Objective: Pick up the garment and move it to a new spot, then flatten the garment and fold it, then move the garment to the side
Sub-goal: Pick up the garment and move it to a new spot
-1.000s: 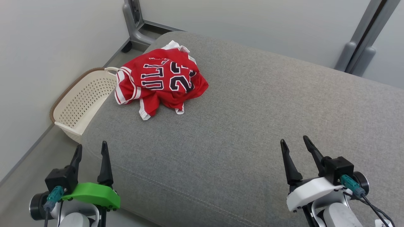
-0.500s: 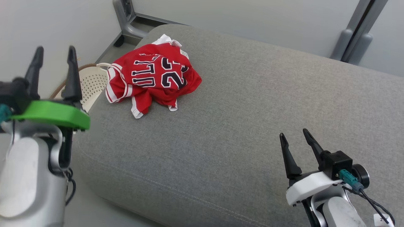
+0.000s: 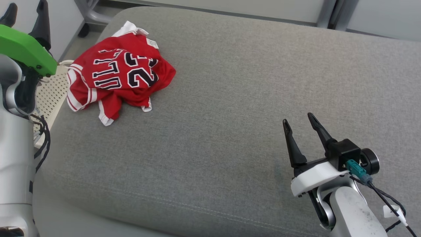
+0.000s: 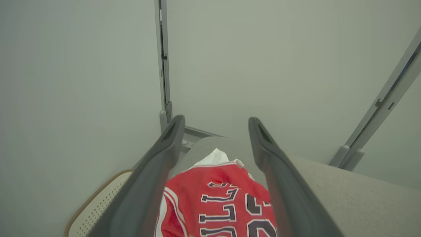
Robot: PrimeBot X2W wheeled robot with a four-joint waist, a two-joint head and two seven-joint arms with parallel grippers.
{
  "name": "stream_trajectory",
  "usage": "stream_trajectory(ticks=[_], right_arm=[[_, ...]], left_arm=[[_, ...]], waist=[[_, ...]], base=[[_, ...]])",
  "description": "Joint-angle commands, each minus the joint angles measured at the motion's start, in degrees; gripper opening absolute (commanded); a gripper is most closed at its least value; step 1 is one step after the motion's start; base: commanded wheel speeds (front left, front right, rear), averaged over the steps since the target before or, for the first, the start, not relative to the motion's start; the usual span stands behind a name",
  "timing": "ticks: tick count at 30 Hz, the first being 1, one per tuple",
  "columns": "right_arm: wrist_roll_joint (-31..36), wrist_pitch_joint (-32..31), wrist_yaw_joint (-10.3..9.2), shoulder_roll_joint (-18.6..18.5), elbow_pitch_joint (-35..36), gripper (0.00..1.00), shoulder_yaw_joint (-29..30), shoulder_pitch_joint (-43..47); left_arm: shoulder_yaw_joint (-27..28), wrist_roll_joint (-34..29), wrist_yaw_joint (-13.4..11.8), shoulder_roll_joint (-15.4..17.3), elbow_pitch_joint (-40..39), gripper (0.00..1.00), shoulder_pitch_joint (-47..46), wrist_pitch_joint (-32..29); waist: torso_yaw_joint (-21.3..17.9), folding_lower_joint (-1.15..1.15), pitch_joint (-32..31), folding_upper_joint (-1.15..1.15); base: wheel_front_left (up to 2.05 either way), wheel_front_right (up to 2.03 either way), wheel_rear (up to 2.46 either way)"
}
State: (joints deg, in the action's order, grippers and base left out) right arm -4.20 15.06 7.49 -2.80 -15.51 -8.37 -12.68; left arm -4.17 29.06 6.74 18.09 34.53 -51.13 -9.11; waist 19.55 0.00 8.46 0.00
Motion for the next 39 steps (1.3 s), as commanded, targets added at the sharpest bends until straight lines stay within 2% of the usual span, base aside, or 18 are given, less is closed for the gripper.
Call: stream_trajectory(ticks=[1,6,10,19,33,34,35,36,39], right_arm=[[0.40,0.27,0.00,-0.45,0.17,1.00,-0.20,-1.38],[0.78,0.27,0.00,-0.51,0.45,1.00,-0.98,-3.22],[1.16,0.27,0.00,-0.49,0.85,1.00,-1.32,-4.25],[1.69,0.27,0.00,-0.39,1.80,1.00,-2.22,-6.52],[2.20,0.27,0.00,-0.28,2.36,1.00,-2.38,-8.50],[2.21,0.27,0.00,-0.27,2.40,1.00,-2.30,-8.57],[2.24,0.27,0.00,-0.27,2.45,1.00,-2.22,-8.64],[2.33,0.27,0.00,-0.27,2.47,1.00,-2.09,-8.62],[2.53,0.27,0.00,-0.25,2.37,1.00,-1.78,-8.46]], left_arm=[[-0.25,1.35,0.39,0.30,3.11,1.00,-1.86,-0.87],[-0.64,4.95,0.72,1.90,12.34,1.00,-4.82,-3.39],[-2.04,8.99,0.81,2.61,16.31,1.00,-5.76,-5.78],[-3.87,16.48,0.80,5.91,20.38,1.00,-6.47,-9.27],[-5.03,21.10,0.80,8.47,26.15,1.00,-6.67,-10.89],[-5.23,21.26,0.80,8.52,26.30,0.67,-6.63,-10.87],[-5.39,21.54,0.80,8.53,26.44,0.41,-6.67,-10.71],[-5.48,21.48,0.80,8.77,26.71,0.01,-6.78,-9.97],[-6.06,21.80,0.80,8.66,27.13,0.00,-6.85,-9.21]], waist=[[-4.41,0.00,4.28,0.00],[-7.38,0.00,7.40,0.00],[-8.97,0.00,9.63,0.00],[-11.14,0.00,14.33,0.00],[-13.36,0.00,18.35,0.00],[-13.42,0.00,18.46,0.00],[-13.45,0.00,18.55,0.00],[-13.45,0.00,18.58,0.00],[-13.42,0.00,18.45,0.00]], base=[[0.00,0.00,0.00],[0.00,0.00,0.00],[0.00,0.00,0.00],[0.00,0.00,0.00],[0.00,0.00,0.00],[0.00,0.00,0.00],[0.00,0.00,0.00],[0.00,0.00,0.00],[0.00,0.00,0.00]])
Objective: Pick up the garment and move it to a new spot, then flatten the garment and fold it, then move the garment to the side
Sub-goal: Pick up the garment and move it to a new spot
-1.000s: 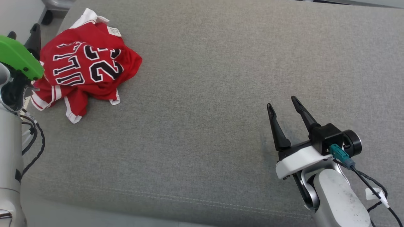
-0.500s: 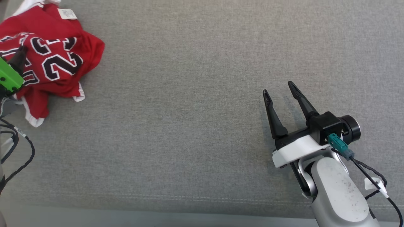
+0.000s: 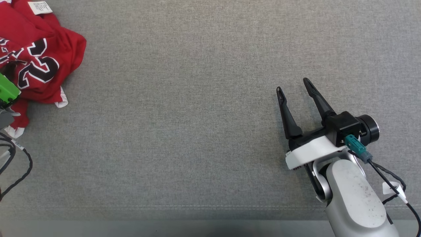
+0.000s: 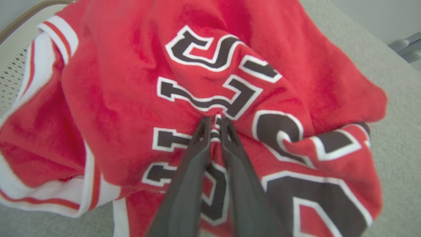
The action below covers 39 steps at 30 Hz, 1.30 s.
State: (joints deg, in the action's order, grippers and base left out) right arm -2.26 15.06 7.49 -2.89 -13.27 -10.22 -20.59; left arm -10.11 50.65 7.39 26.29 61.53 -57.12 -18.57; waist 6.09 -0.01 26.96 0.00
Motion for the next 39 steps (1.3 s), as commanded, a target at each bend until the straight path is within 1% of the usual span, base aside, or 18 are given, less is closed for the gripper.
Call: stream_trajectory(ticks=[1,5,10,20,22,27,28,32,37,38,39], right_arm=[[0.59,0.27,0.00,-0.13,0.07,1.00,0.14,-0.52],[0.49,0.27,0.00,-0.12,-0.27,1.00,0.38,-0.31],[0.17,0.27,0.00,-0.10,-0.61,1.00,0.71,0.51],[-0.40,0.27,0.00,-0.07,-0.45,1.00,1.48,2.52],[-0.56,0.27,0.00,-0.07,-0.24,1.00,1.62,3.01],[-1.15,0.27,0.00,-0.08,0.20,1.00,2.13,4.11],[-1.15,0.27,0.00,-0.08,0.20,1.00,2.13,4.11],[-1.74,0.27,0.00,-0.08,0.89,1.00,2.83,5.31],[-2.29,0.27,0.00,-0.07,1.60,1.00,3.27,6.57],[-2.53,0.27,0.00,-0.07,1.85,1.00,3.20,6.99],[-2.78,0.27,0.00,-0.07,2.03,1.00,3.27,7.31]], left_arm=[[-0.30,0.19,0.16,0.62,0.23,0.00,-0.85,0.48],[-1.22,0.58,0.16,1.04,-1.11,0.00,-0.86,2.83],[-1.88,1.06,0.16,2.20,-2.91,0.00,-0.62,7.72],[-4.90,-2.33,0.16,5.23,-7.83,0.00,0.40,19.69],[-5.11,-3.09,0.11,5.25,-8.88,0.00,0.49,22.03],[-5.86,-5.27,-1.62,5.42,-12.76,0.00,1.99,26.65],[-5.86,-5.27,-1.62,5.42,-12.76,0.00,1.99,26.65],[-6.11,-6.40,-3.34,5.84,-18.32,0.00,4.22,28.87],[-6.85,-7.77,-6.99,6.27,-29.28,0.00,9.08,29.55],[-7.34,-8.37,-8.84,6.54,-34.60,0.00,11.98,28.81],[-7.52,-8.63,-9.80,6.64,-37.28,0.00,13.45,28.43]], waist=[[0.09,0.01,-0.13,0.00],[0.44,0.01,-0.80,0.00],[0.98,0.01,-2.41,0.00],[1.63,0.01,-6.79,0.00],[1.68,0.01,-7.80,0.00],[1.74,0.01,-10.31,0.00],[1.74,0.01,-10.31,0.00],[1.59,0.01,-12.16,0.00],[1.10,0.01,-14.09,0.00],[0.62,0.01,-14.84,0.00],[0.36,0.01,-15.18,0.00]], base=[[0.00,0.00,0.00],[0.00,0.00,0.00],[0.00,0.00,0.00],[0.00,0.00,0.00],[0.00,0.00,0.00],[0.00,0.00,0.00],[0.00,0.00,0.00],[0.00,0.00,0.00],[0.00,0.00,0.00],[0.00,0.00,0.00],[0.00,0.00,0.00]])
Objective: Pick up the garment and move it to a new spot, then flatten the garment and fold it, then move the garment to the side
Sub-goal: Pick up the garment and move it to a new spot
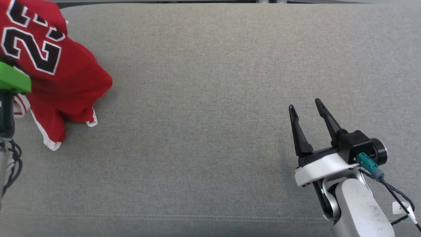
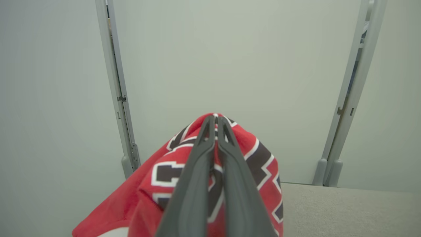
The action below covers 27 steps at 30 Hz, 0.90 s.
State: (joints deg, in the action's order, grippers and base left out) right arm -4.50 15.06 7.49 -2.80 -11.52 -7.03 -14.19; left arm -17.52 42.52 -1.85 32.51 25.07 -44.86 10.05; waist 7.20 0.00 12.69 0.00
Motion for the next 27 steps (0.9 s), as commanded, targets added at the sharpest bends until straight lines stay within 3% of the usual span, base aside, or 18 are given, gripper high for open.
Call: stream_trajectory(ticks=[1,9,15,21,27], right_arm=[[-0.62,0.27,0.00,-0.18,0.40,1.00,0.16,1.24],[-1.94,0.27,0.00,-0.17,1.27,1.00,-0.37,2.80],[-2.75,0.27,0.00,-0.16,2.09,1.00,-0.20,4.05],[-3.47,0.27,0.00,-0.16,2.96,1.00,-0.64,4.49],[-4.26,0.27,0.00,-0.16,3.30,1.00,-0.81,4.10]], left_arm=[[-0.37,-0.57,-1.38,0.43,-3.74,0.00,2.75,-0.61],[-2.29,-2.16,-8.50,0.96,-22.85,0.00,14.64,-3.50],[-5.96,-3.11,-10.94,-0.57,-30.81,0.00,19.48,-5.72],[-10.71,-3.77,-10.03,-3.64,-30.85,0.00,18.97,-7.46],[-14.65,-2.93,-6.47,-7.68,-24.98,0.00,15.74,-8.27]], waist=[[-0.98,0.00,-1.21,0.00],[-3.99,0.00,-3.11,0.00],[-6.72,0.00,-3.79,0.00],[-10.96,0.00,-3.62,0.00],[-16.51,0.00,-2.61,0.00]], base=[[0.00,0.00,0.00],[0.00,0.00,0.00],[0.00,0.00,0.00],[0.00,0.00,0.00],[0.00,0.00,0.00]])
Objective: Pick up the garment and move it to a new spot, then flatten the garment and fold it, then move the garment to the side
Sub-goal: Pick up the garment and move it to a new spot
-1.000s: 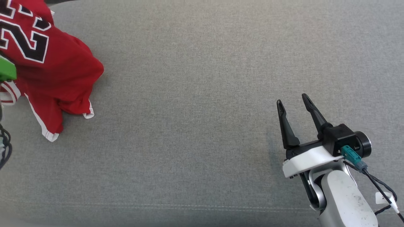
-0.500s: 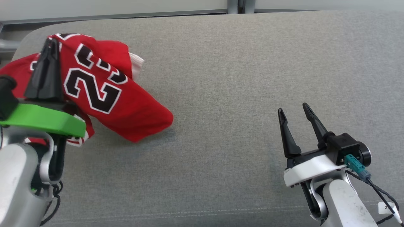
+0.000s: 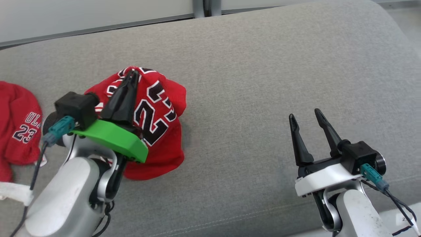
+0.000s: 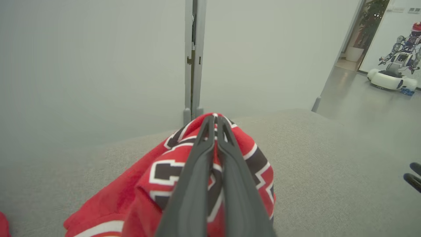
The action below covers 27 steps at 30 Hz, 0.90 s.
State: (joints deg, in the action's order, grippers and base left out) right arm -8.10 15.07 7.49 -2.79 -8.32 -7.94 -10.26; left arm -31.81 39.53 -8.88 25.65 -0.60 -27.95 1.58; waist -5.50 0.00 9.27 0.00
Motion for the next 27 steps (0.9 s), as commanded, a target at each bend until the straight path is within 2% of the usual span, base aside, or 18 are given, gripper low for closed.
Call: stream_trajectory(ticks=[1,11,16,21,26,27], right_arm=[[-0.62,0.26,0.00,-0.16,0.13,1.00,0.12,0.01],[-2.33,0.26,0.00,-0.15,1.07,1.00,0.38,-0.73],[-4.19,0.26,0.00,-0.13,1.51,1.00,-0.39,-1.62],[-5.02,0.26,0.00,-0.12,1.69,1.00,-0.80,-1.70],[-5.55,0.26,0.00,-0.13,1.94,1.00,-0.67,-1.63],[-5.62,0.26,0.00,-0.13,1.95,1.00,-0.59,-1.67]], left_arm=[[-0.96,0.15,1.04,-1.46,1.89,0.00,-1.77,0.09],[-4.17,-0.08,4.51,-7.82,12.82,0.00,-8.43,1.40],[-6.09,-0.85,7.19,-11.40,20.57,0.00,-13.76,2.07],[-6.75,-0.16,8.62,-12.99,26.19,0.00,-15.35,2.29],[-8.08,0.56,10.75,-14.72,31.09,0.00,-15.75,2.43],[-8.26,0.63,11.00,-14.97,32.02,0.40,-15.93,2.57]], waist=[[-4.75,0.00,1.07,0.00],[-12.35,0.00,4.28,0.00],[-17.09,0.00,6.67,0.00],[-19.01,0.00,8.00,0.00],[-19.25,0.00,8.96,0.00],[-19.15,0.00,9.08,0.00]], base=[[0.00,0.00,0.00],[0.00,0.00,0.00],[0.00,0.00,0.00],[0.00,0.00,0.00],[0.00,0.00,0.00],[0.00,0.00,0.00]])
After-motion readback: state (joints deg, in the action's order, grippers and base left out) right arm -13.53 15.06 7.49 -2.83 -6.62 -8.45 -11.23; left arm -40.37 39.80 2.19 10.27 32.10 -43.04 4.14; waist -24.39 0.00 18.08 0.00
